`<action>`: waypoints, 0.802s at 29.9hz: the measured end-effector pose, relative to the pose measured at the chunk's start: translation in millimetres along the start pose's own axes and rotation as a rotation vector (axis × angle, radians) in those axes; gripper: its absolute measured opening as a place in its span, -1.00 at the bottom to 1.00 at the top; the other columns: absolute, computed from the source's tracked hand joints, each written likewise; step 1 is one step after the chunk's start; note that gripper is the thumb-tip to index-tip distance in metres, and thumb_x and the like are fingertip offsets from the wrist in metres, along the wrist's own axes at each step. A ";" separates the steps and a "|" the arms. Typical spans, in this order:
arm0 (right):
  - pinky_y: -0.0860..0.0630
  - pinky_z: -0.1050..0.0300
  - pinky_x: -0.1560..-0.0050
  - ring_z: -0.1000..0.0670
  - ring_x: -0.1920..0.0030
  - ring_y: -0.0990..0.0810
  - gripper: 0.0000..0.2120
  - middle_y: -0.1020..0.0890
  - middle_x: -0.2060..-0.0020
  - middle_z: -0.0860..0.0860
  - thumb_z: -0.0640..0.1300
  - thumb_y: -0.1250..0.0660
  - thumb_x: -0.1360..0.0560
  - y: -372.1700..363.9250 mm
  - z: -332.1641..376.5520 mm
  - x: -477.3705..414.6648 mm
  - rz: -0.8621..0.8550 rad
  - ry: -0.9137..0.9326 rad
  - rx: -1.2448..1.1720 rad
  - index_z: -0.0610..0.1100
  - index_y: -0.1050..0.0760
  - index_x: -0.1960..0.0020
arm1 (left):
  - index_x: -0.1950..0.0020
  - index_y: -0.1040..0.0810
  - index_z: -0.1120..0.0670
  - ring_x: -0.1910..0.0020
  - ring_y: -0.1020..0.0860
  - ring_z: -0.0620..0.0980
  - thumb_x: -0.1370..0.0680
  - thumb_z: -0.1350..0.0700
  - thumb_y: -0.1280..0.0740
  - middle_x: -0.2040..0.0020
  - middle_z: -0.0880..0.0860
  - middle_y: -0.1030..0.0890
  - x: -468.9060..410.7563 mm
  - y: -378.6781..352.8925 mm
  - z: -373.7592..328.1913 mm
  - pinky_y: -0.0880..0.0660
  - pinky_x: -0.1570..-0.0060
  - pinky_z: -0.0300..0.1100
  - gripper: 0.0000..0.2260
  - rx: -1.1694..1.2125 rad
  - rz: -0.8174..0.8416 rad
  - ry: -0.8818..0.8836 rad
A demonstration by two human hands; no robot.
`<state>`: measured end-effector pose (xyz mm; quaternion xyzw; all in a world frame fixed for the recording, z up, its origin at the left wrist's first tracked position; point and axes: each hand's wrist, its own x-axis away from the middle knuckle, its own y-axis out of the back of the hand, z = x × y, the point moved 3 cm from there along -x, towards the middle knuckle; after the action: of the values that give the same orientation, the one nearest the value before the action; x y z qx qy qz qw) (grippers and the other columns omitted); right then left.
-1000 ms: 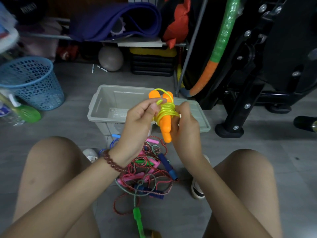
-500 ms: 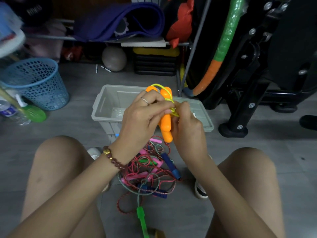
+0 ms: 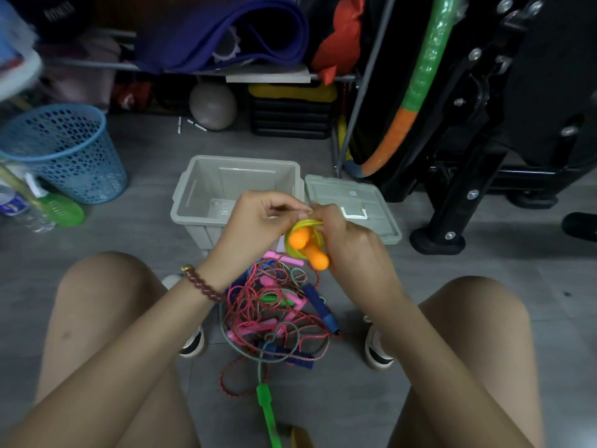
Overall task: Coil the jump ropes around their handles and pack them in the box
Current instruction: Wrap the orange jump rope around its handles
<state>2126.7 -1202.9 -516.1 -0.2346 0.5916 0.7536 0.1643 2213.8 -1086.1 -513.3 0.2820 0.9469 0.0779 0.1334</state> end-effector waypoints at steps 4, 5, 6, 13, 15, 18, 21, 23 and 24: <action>-0.05 0.30 0.50 0.00 0.57 -0.45 -0.62 -0.49 0.51 0.03 -0.25 -0.42 -0.25 1.3 2.6 0.8 -0.060 -0.036 0.071 -0.10 -0.29 0.06 | 0.22 -0.61 0.00 0.27 -0.59 -0.28 -0.45 0.35 -0.36 0.34 -0.21 -0.64 3.6 -4.6 5.2 -0.47 0.20 -0.42 -0.77 0.013 -0.031 0.025; -0.01 0.29 0.51 0.00 0.57 -0.45 -0.61 -0.48 0.52 0.04 -0.26 -0.44 -0.25 1.2 3.1 2.0 -0.067 -0.055 0.076 -0.09 -0.28 0.08 | 0.22 -0.61 0.02 0.28 -0.59 -0.26 -0.46 0.34 -0.36 0.34 -0.19 -0.65 4.2 -4.4 5.5 -0.47 0.20 -0.40 -0.78 0.019 -0.029 0.029; 0.01 0.30 0.52 0.00 0.58 -0.44 -0.57 -0.47 0.52 0.04 -0.28 -0.49 -0.23 0.0 3.7 4.1 -0.063 -0.075 0.081 -0.10 -0.27 0.10 | 0.23 -0.62 0.03 0.28 -0.59 -0.23 -0.47 0.32 -0.36 0.33 -0.16 -0.65 5.5 -4.4 5.8 -0.49 0.19 -0.37 -0.80 0.028 -0.020 0.038; -0.05 0.26 0.58 -0.02 0.64 -0.42 -0.89 -0.44 0.59 0.04 -0.10 -0.17 -0.50 -4.5 4.4 10.5 -0.091 -0.168 0.084 -0.12 -0.26 0.11 | 0.17 -0.63 0.12 0.18 -0.58 0.00 -0.54 0.18 -0.28 0.20 0.19 -0.65 14.6 -10.8 8.7 -0.53 0.06 0.03 -0.84 0.081 0.087 0.098; -0.07 0.25 0.56 -0.01 0.64 -0.42 -0.88 -0.45 0.57 0.03 -0.15 -0.21 -0.49 -8.6 3.9 14.1 -0.088 -0.143 0.097 -0.13 -0.27 0.11 | 0.15 -0.64 0.11 0.17 -0.59 0.01 -0.53 0.18 -0.28 0.18 0.18 -0.66 14.9 -10.9 12.3 -0.53 0.04 0.04 -0.85 0.116 0.097 0.140; -0.10 0.26 0.55 -0.04 0.61 -0.44 -0.71 -0.47 0.54 0.01 -0.27 -0.40 -0.40 -11.9 2.3 15.5 -0.084 -0.156 0.059 -0.14 -0.27 0.11 | 0.09 -0.64 0.08 0.12 -0.60 -0.01 -0.53 0.19 -0.28 0.14 0.09 -0.67 16.0 -10.7 14.8 -0.54 0.02 -0.06 -0.87 0.145 0.086 0.174; -0.23 0.20 0.54 -0.10 0.52 -0.49 -0.88 -0.52 0.45 -0.05 -0.22 -0.30 -0.48 -14.3 2.2 14.8 -0.081 -0.226 -0.043 -0.19 -0.35 0.10 | 0.05 -0.51 0.14 0.08 -0.50 -0.06 -0.63 0.22 -0.11 0.11 0.09 -0.56 18.5 -22.4 13.4 -0.42 -0.01 -0.12 -0.80 0.107 0.024 0.195; -0.40 0.04 0.45 -0.12 0.37 -0.54 -0.94 -0.56 0.31 -0.09 -0.20 -0.22 -0.53 -19.5 2.7 16.1 -0.047 -0.345 -0.264 -0.21 -0.40 0.05 | 0.12 -0.43 0.11 0.13 -0.44 -0.11 -0.65 0.21 -0.03 0.13 0.04 -0.50 22.4 -33.3 13.9 -0.36 0.03 -0.19 -0.76 0.148 -0.086 0.244; -0.46 -0.01 0.37 -0.09 0.29 -0.54 -0.94 -0.57 0.22 -0.09 -0.22 -0.21 -0.53 -20.8 4.1 16.8 -0.061 -0.382 -0.373 -0.20 -0.41 0.02 | 0.17 -0.42 0.09 0.14 -0.44 -0.11 -0.65 0.20 -0.03 0.15 0.02 -0.49 23.9 -36.6 13.8 -0.36 0.04 -0.20 -0.74 0.221 -0.141 0.267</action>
<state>2122.9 -1194.3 -541.5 -0.1320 0.3934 0.8749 0.2496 2179.8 -1102.1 -539.6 0.2149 0.9764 0.0005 -0.0202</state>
